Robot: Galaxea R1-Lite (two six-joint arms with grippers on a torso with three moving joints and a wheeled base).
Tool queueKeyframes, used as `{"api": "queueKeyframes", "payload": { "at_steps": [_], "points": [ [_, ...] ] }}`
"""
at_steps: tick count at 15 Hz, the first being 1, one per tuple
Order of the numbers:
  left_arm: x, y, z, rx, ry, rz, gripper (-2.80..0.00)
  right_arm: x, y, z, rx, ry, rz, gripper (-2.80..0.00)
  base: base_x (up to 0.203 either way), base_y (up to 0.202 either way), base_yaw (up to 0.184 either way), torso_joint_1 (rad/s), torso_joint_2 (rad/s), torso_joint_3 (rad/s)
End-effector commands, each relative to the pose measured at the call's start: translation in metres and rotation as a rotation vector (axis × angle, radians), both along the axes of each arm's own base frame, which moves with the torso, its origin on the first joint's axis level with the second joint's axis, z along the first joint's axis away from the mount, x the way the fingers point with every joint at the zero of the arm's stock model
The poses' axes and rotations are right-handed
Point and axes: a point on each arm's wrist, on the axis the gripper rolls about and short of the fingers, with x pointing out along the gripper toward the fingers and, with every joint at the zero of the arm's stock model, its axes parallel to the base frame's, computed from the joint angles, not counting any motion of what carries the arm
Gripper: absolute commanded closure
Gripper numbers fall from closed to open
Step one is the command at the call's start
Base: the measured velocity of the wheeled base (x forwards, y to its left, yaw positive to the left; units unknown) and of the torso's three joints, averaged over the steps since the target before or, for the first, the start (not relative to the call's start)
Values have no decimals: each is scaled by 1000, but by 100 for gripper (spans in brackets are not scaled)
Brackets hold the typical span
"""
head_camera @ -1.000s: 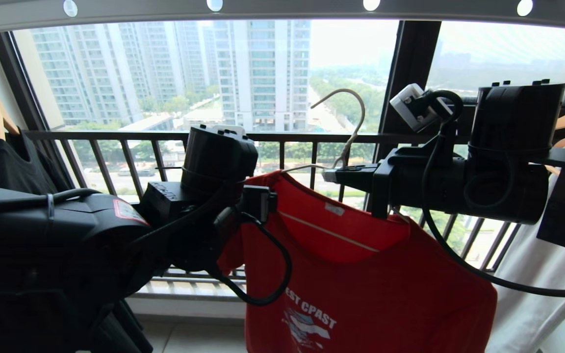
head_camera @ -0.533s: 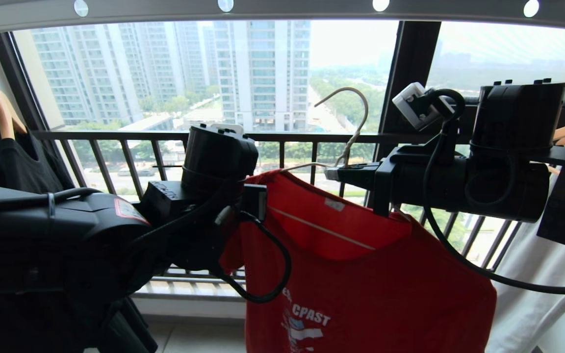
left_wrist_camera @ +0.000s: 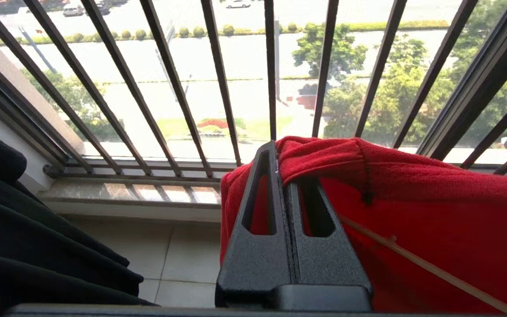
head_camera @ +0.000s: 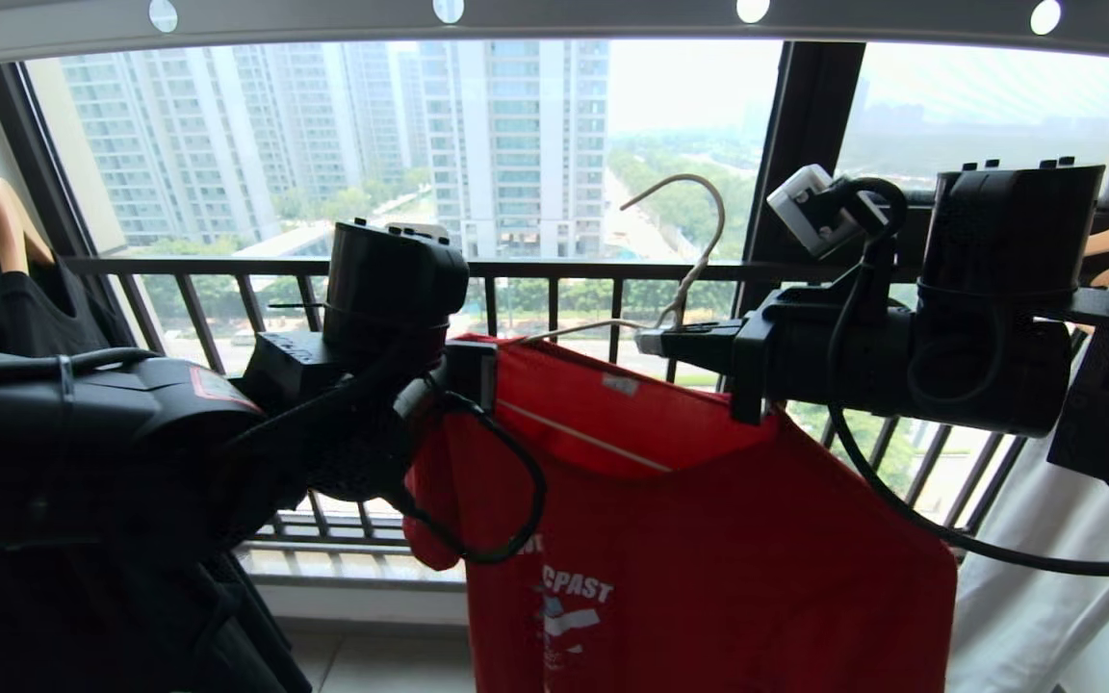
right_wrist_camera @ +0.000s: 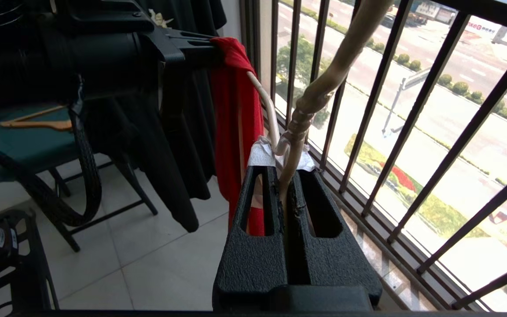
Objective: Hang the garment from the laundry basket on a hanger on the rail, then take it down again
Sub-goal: Take the clothes off the clothes rack
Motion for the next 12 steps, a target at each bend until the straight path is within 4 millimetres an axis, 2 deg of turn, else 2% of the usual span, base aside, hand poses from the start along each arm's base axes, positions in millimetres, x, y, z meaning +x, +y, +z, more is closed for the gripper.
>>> {"api": "queueKeyframes", "payload": {
  "at_steps": [1, 4, 7, 12],
  "points": [
    [16, 27, 12, -11, -29, 89, 0, 2, -2, 0, 0, 1, -4, 0, 0, 0, 0, 0, 0, 0],
    [29, 45, 15, -27, -20, 59, 0, 3, -3, -1, -2, 2, -9, 0, 0, 0, 0, 0, 0, 0],
    [39, 54, 6, -43, 42, -25, 0, 3, -2, 0, 1, -1, -9, 0, 0, 0, 0, 0, 0, 0],
    [54, 83, 10, -254, 92, -214, 0, 5, -1, -2, -3, 6, -9, 0, 0, 0, 0, 0, 0, 0]
  ]
}}
